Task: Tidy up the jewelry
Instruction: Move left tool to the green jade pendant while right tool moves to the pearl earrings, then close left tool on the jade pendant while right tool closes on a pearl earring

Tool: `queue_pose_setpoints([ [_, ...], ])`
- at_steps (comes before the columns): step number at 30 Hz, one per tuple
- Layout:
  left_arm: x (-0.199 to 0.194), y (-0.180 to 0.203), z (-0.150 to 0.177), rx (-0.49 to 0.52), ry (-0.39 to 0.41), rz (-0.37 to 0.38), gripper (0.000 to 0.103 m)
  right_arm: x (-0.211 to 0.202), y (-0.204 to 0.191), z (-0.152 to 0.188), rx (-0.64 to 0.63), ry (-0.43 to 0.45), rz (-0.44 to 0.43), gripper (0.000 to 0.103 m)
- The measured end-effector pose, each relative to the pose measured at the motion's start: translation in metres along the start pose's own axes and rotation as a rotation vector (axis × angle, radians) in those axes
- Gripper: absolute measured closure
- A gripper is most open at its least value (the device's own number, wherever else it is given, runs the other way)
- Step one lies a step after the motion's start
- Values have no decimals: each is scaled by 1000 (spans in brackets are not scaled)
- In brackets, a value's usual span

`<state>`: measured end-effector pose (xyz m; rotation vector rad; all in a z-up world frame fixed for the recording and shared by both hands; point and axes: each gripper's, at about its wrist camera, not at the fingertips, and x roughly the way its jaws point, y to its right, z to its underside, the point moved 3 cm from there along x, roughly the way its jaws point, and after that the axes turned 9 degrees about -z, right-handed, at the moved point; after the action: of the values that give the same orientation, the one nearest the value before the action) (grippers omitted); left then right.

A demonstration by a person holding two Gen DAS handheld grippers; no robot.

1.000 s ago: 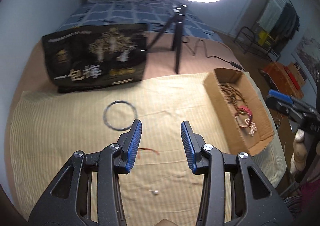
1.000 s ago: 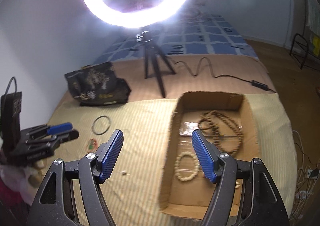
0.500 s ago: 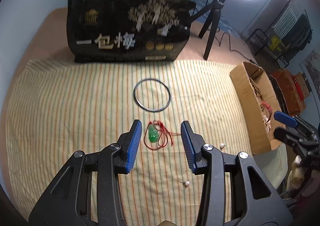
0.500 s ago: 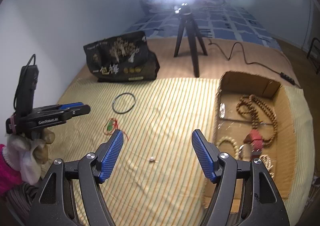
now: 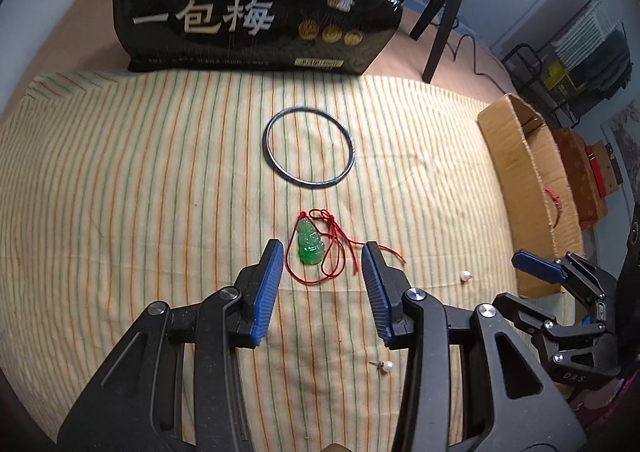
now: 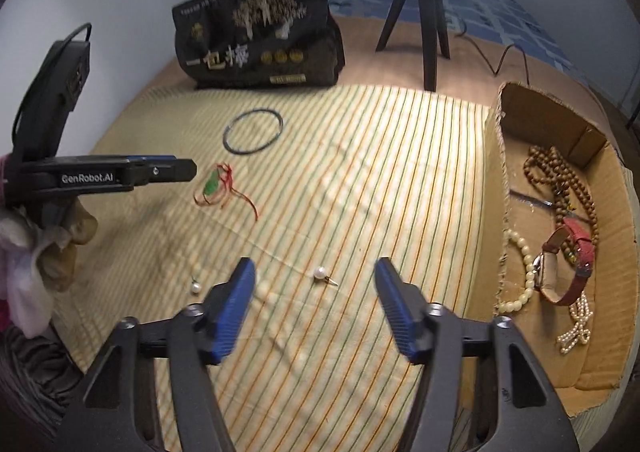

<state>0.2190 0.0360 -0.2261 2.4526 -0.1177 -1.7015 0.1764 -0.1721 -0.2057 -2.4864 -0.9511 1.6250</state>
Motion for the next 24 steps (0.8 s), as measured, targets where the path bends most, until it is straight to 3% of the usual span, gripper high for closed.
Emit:
queue_pose_setpoints([
  [19, 32, 7, -4, 41, -13, -56, 62, 30, 4, 12, -17, -65, 16, 56],
  [24, 36, 8, -4, 61, -4, -74, 71, 38, 7, 12, -10, -77, 17, 62],
])
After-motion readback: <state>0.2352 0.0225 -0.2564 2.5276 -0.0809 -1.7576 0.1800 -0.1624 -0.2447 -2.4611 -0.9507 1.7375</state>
